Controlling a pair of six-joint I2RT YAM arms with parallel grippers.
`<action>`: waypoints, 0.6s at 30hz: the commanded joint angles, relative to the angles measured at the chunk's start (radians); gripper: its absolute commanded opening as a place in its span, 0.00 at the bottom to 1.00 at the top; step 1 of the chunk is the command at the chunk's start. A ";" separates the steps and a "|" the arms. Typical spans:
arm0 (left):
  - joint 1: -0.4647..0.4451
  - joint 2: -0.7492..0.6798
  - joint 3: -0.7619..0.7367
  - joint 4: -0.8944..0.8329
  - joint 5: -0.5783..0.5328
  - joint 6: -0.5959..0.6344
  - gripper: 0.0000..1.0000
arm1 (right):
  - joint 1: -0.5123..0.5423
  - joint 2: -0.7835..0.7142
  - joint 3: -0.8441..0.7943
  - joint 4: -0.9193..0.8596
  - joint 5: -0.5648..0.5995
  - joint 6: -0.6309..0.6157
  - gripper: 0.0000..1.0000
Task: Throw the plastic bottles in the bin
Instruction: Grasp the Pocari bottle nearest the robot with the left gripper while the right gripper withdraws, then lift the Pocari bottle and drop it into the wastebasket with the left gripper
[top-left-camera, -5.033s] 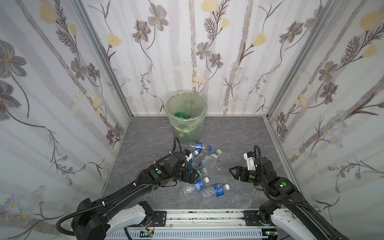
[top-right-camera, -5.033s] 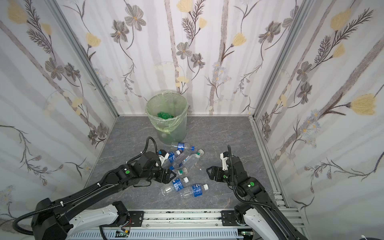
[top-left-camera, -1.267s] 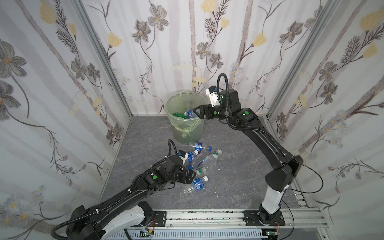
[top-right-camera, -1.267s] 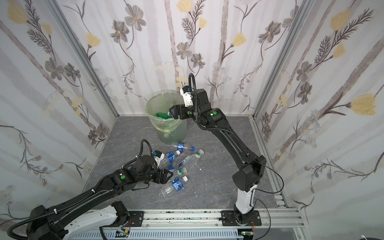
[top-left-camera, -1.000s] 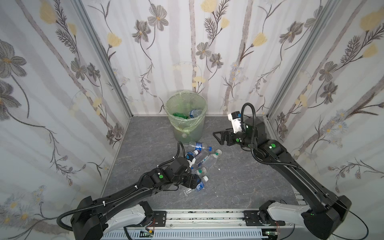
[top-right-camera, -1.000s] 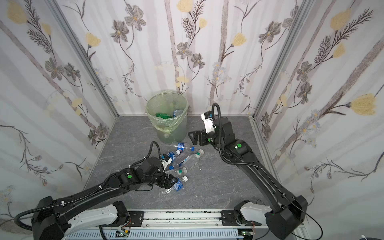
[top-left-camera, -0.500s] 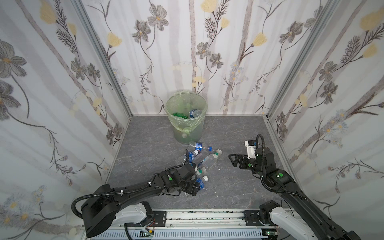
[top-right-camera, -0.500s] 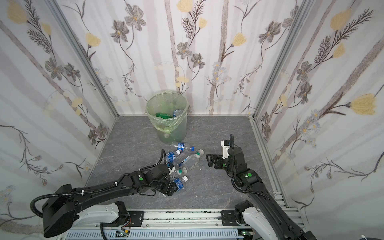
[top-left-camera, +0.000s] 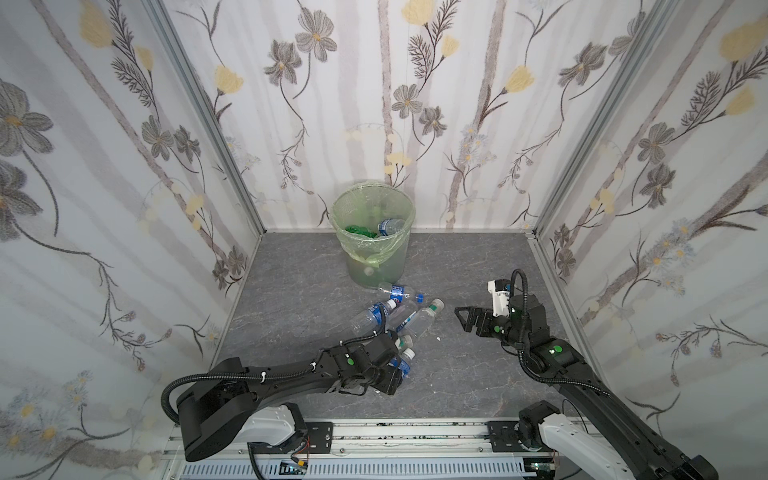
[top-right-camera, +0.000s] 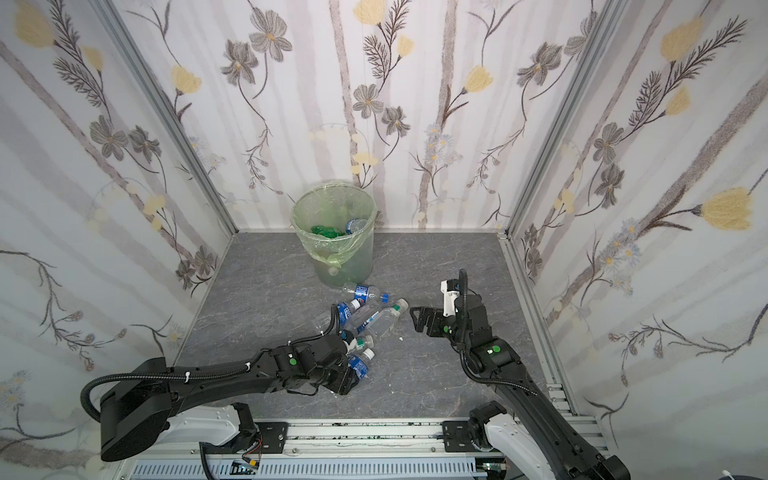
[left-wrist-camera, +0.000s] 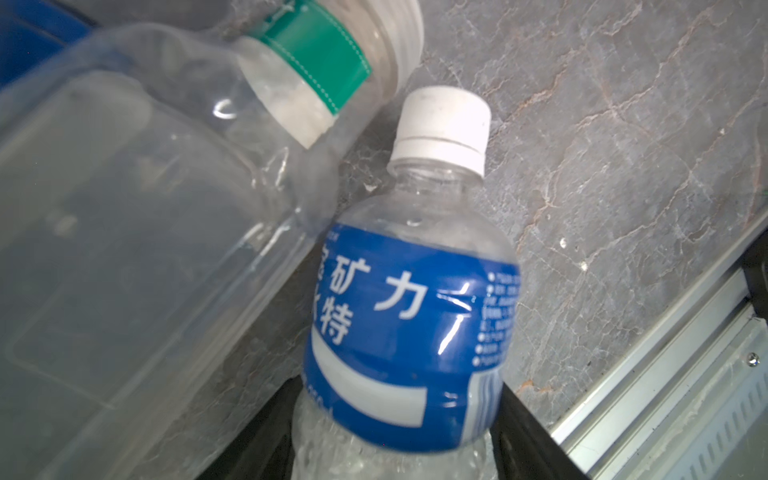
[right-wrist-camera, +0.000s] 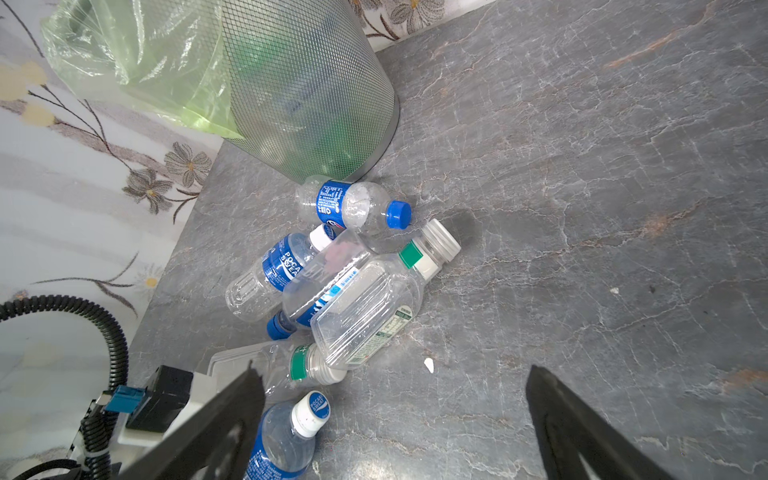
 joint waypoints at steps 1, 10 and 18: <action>-0.022 0.014 -0.004 0.019 -0.001 -0.013 0.70 | 0.000 -0.002 -0.007 0.054 -0.003 0.004 0.98; -0.064 0.059 0.021 0.033 -0.025 -0.039 0.62 | 0.000 0.012 -0.010 0.073 -0.019 0.006 0.98; -0.095 -0.032 0.088 0.029 -0.106 -0.064 0.56 | 0.000 0.026 -0.025 0.079 -0.014 0.004 0.98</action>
